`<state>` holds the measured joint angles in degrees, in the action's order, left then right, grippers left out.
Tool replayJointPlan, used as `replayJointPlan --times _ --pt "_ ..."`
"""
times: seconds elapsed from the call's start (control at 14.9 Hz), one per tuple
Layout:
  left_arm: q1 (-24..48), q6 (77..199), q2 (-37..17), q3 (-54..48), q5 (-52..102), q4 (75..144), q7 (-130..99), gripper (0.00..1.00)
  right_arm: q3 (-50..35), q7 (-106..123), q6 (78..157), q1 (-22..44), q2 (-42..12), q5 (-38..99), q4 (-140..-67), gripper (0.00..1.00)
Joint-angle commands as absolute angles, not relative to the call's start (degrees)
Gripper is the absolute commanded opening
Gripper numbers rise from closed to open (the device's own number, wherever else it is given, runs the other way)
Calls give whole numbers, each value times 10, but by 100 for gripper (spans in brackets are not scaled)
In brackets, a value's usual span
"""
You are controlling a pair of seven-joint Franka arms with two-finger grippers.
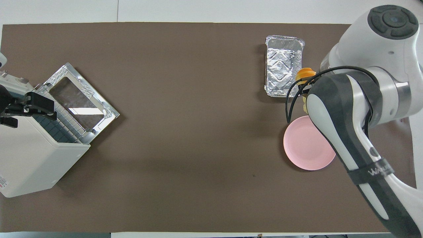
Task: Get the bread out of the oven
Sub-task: 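Carry the bread rolls to the pink plate with the right gripper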
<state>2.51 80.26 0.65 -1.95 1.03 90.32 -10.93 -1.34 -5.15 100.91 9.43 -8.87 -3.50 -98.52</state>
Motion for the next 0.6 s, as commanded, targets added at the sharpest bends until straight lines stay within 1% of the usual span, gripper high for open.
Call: replayJointPlan --times 0.0,0.2,0.27,0.47,0.54 --pt "20 810 18 -20 18 917 -107 100 -18 -62 1071 93 35 -29 -1160 0" --pt "21 810 18 -20 18 917 -107 100 -18 -63 1127 98 84 -29 -1252 0" --pt "21 810 18 -20 18 917 -107 100 -18 -69 1153 113 98 -28 -1286 0" --pt "21 810 18 -20 18 917 -107 100 -18 -84 1265 123 150 -28 -1414 0" --pt "20 810 18 -20 18 917 -107 100 -18 -81 1287 123 158 -28 -1438 0"
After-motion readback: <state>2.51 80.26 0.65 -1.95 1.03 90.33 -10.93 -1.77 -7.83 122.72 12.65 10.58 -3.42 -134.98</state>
